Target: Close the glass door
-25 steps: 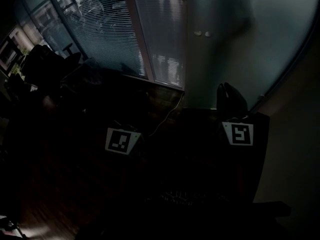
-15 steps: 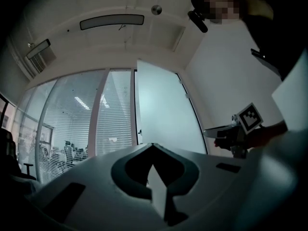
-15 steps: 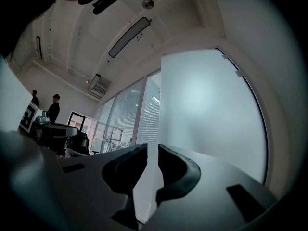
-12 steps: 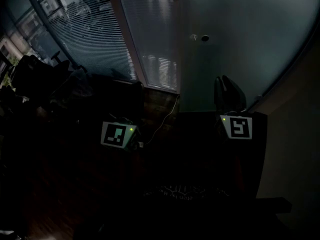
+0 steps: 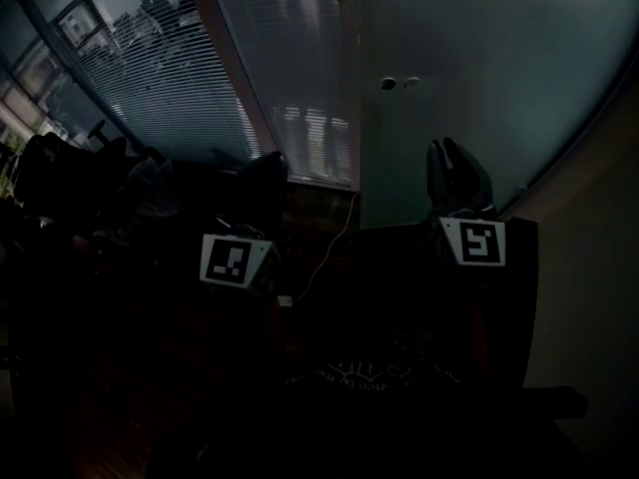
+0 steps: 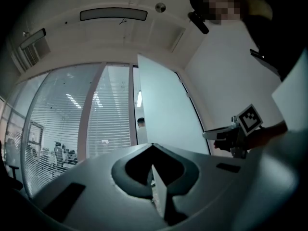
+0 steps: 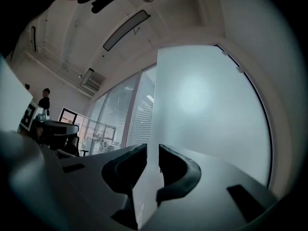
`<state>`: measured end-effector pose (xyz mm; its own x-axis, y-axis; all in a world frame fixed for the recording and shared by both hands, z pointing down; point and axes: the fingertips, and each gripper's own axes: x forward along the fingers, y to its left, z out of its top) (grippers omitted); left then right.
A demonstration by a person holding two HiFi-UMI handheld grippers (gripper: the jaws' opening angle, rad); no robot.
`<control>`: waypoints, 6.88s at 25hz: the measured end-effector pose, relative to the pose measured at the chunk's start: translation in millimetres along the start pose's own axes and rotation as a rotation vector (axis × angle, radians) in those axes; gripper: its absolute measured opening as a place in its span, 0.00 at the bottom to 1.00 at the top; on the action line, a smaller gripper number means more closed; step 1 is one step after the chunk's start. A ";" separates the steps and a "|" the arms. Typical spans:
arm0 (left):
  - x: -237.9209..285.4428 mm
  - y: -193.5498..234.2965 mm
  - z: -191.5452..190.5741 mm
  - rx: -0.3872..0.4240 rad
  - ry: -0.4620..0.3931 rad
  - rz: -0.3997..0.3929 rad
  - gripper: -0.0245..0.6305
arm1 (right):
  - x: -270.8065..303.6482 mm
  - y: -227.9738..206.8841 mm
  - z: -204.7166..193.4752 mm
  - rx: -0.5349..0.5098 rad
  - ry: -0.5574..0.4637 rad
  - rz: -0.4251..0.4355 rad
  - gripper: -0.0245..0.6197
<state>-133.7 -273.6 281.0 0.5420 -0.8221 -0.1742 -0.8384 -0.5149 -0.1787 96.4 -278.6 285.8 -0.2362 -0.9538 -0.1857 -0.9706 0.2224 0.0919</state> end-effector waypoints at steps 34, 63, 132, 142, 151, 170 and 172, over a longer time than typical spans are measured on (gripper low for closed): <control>95.1 40.6 -32.4 0.021 0.014 0.111 0.04 | 130.4 -45.3 -38.7 0.013 0.012 0.105 0.15; 201.7 138.5 -57.0 -0.004 0.035 0.077 0.04 | 265.1 -68.0 -73.6 0.021 0.116 0.023 0.22; 369.1 222.9 -113.5 -0.019 0.001 -0.098 0.04 | 417.1 -138.0 -118.1 -0.040 0.160 -0.195 0.22; 376.1 224.6 -116.0 -0.022 0.003 -0.137 0.04 | 427.4 -146.6 -117.7 -0.035 0.156 -0.242 0.22; 391.2 226.2 -115.5 -0.017 -0.009 -0.136 0.04 | 435.4 -152.8 -121.4 -0.037 0.151 -0.248 0.22; 419.0 227.6 -117.5 -0.015 -0.024 -0.143 0.04 | 447.2 -160.1 -126.5 -0.047 0.146 -0.278 0.22; 419.1 227.4 -118.1 -0.016 -0.022 -0.144 0.04 | 445.6 -159.6 -125.7 -0.049 0.143 -0.278 0.22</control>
<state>-104.0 -763.9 281.7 0.6579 -0.7340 -0.1688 -0.7525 -0.6311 -0.1884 151.9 -764.5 311.4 0.0500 -0.9962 -0.0707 -0.9929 -0.0572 0.1047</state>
